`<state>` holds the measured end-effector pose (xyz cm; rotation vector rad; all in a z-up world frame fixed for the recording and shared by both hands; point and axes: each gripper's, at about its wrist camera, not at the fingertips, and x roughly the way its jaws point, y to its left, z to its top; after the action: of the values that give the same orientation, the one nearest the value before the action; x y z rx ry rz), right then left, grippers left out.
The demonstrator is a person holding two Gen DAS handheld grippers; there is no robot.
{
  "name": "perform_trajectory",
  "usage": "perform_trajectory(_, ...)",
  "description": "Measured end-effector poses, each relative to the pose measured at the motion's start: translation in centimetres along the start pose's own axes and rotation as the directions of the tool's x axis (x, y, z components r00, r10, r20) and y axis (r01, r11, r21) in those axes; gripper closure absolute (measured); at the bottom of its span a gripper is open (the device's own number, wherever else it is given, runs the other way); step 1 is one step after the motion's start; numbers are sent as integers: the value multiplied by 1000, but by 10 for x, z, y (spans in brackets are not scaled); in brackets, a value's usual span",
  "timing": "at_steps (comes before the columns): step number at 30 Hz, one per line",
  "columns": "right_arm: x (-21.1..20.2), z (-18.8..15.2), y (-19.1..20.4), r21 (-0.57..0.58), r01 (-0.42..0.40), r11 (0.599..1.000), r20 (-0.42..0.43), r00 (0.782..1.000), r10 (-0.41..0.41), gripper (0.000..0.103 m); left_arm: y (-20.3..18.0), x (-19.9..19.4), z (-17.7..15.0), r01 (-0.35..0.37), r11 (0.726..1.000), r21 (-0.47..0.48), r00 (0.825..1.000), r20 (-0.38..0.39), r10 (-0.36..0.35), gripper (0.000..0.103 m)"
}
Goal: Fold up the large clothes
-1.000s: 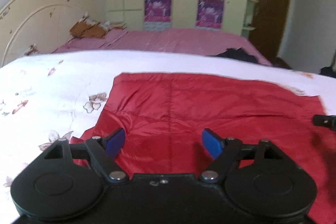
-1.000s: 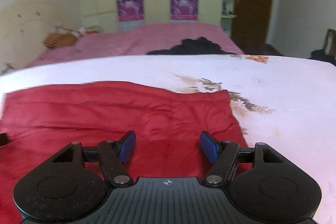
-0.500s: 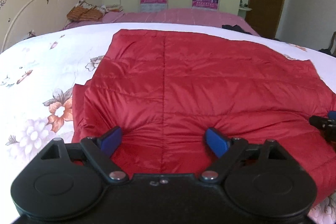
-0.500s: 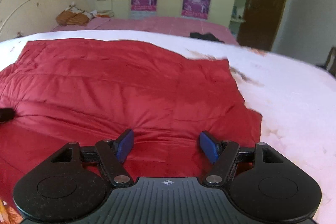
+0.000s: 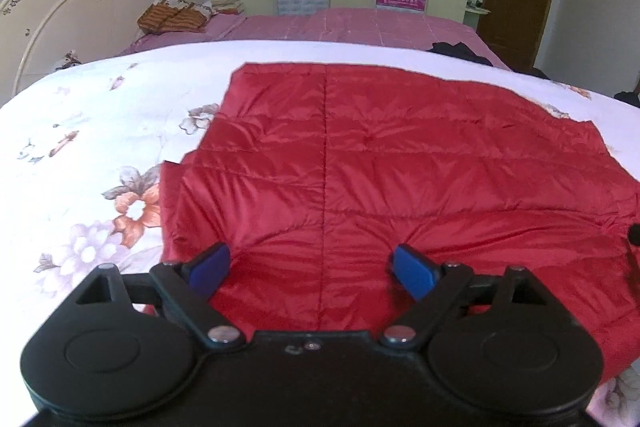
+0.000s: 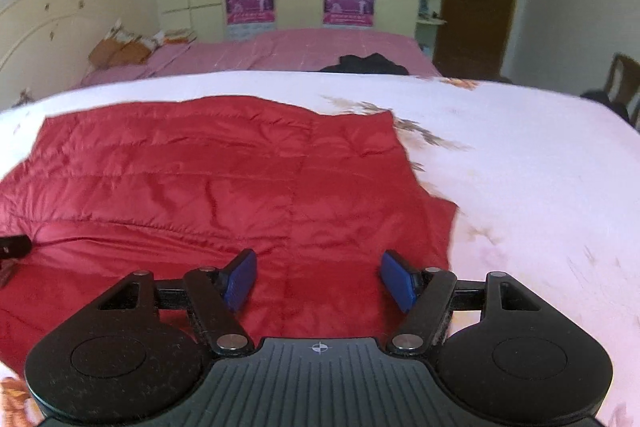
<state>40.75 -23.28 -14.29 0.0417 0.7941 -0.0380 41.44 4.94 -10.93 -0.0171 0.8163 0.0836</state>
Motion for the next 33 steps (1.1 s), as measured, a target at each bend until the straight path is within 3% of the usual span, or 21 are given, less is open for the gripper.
perform_trajectory(3, -17, -5, -13, 44, 9, 999, -6, 1000, -9, 33, 3, -18, -1, 16, 1000, -15, 1000, 10, -16, 12)
perform_trajectory(5, -31, -8, -23, 84, 15, 996, -3, 1000, -15, 8, 5, -30, -4, 28, 999, -25, 1000, 14, -28, 12)
perform_trajectory(9, -59, -20, -35, 123, -2, 992, 2, 1000, 1, 7, 17, -54, -15, 79, 994, -77, 997, -6, -80, 10)
perform_trajectory(16, -82, -49, -51, 257, -79, 963, -72, 992, 100, 7, 50, -78, -53, 131, 963, -236, 985, -76, -153, 10)
perform_trajectory(21, -83, -65, -43, 315, -159, 936, -98, 975, 199, 7, 67, -71, -71, 194, 909, -369, 966, -90, -243, 11)
perform_trajectory(24, -75, -70, -42, 387, -204, 899, -99, 960, 260, 7, 73, -59, -76, 232, 860, -455, 955, -59, -289, 12)
perform_trajectory(29, -53, -66, -43, 473, -244, 847, -43, 953, 299, 8, 82, -32, -74, 253, 797, -548, 955, 10, -296, 20)
perform_trajectory(30, -48, -63, -44, 492, -249, 834, -28, 953, 301, 8, 84, -28, -73, 257, 787, -560, 956, 28, -292, 22)
perform_trajectory(32, -39, -58, -49, 524, -237, 818, -16, 958, 287, 37, 87, -19, -70, 265, 769, -581, 956, 54, -289, 28)
perform_trajectory(33, -35, -58, -53, 546, -236, 804, -9, 958, 287, 40, 89, -14, -68, 268, 759, -594, 956, 64, -287, 30)
